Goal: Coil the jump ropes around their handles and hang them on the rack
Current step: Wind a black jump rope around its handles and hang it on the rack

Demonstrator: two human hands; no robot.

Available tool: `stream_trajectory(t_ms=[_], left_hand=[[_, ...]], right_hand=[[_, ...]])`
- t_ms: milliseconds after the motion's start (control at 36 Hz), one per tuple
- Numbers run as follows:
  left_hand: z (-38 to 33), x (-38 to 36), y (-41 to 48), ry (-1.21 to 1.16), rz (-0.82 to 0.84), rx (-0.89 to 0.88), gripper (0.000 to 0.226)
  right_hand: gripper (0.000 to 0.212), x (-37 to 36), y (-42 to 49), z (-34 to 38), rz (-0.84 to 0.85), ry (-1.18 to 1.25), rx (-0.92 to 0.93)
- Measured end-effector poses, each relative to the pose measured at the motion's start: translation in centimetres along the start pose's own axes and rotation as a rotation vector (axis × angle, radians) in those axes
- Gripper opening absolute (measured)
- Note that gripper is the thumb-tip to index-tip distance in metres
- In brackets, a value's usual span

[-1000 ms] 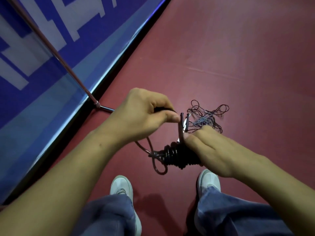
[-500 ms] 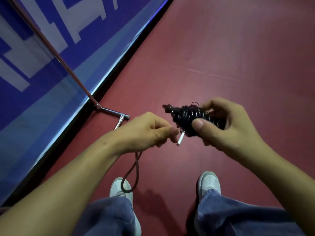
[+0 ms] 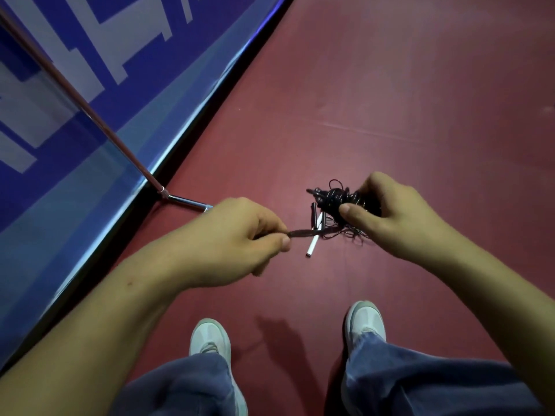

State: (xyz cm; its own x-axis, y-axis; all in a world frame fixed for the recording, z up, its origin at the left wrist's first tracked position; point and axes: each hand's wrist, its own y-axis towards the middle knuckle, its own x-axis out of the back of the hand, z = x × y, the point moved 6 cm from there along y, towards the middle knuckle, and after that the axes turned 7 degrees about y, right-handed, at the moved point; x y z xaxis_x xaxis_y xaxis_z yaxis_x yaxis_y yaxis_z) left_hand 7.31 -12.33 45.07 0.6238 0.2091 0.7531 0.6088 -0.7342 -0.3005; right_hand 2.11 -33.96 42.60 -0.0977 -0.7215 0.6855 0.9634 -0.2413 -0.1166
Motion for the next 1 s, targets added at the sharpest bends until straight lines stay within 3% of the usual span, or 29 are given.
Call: stream_trajectory(t_ms=[139, 250, 361, 500, 639, 722, 806, 1000], left_hand=[[-0.1, 1.9, 0.1, 0.152, -0.259, -0.071, 0.023], [-0.4, 2.4, 0.1, 0.176, -0.422, -0.186, 0.017], [-0.1, 3.0, 0.5, 0.127, -0.491, -0.26, 0.015], [1.1, 2.0, 0.9, -0.227, -0.322, -0.146, 0.012], [0.8, 0.6, 0.7, -0.462, -0.218, -0.089, 0.032], [0.0, 0.0, 0.7, -0.471, -0.16, -0.1, 0.042], [-0.4, 0.1, 0.5, -0.431, -0.161, -0.092, 0.042], [-0.5, -0.8, 0.3, -0.596, -0.109, 0.015, 0.033]], right_hand=[[0.034, -1.7, -0.3, 0.4, 0.224, -0.08, -0.002], [0.02, -3.8, -1.6, 1.4, 0.479, 0.06, 0.061], [0.02, -4.3, -3.1, 3.9, 0.543, 0.24, 0.186], [0.027, -3.7, -4.3, 6.1, 0.441, 0.481, 0.303], [0.049, -2.5, -3.8, 6.6, 0.254, 0.629, 0.314], [0.051, -1.9, -3.4, 6.4, 0.14, 0.651, 0.289], [0.04, -1.5, -3.3, 6.2, 0.05, 0.68, 0.258], [0.04, -1.2, -3.1, 5.5, -0.084, 0.671, 0.179]])
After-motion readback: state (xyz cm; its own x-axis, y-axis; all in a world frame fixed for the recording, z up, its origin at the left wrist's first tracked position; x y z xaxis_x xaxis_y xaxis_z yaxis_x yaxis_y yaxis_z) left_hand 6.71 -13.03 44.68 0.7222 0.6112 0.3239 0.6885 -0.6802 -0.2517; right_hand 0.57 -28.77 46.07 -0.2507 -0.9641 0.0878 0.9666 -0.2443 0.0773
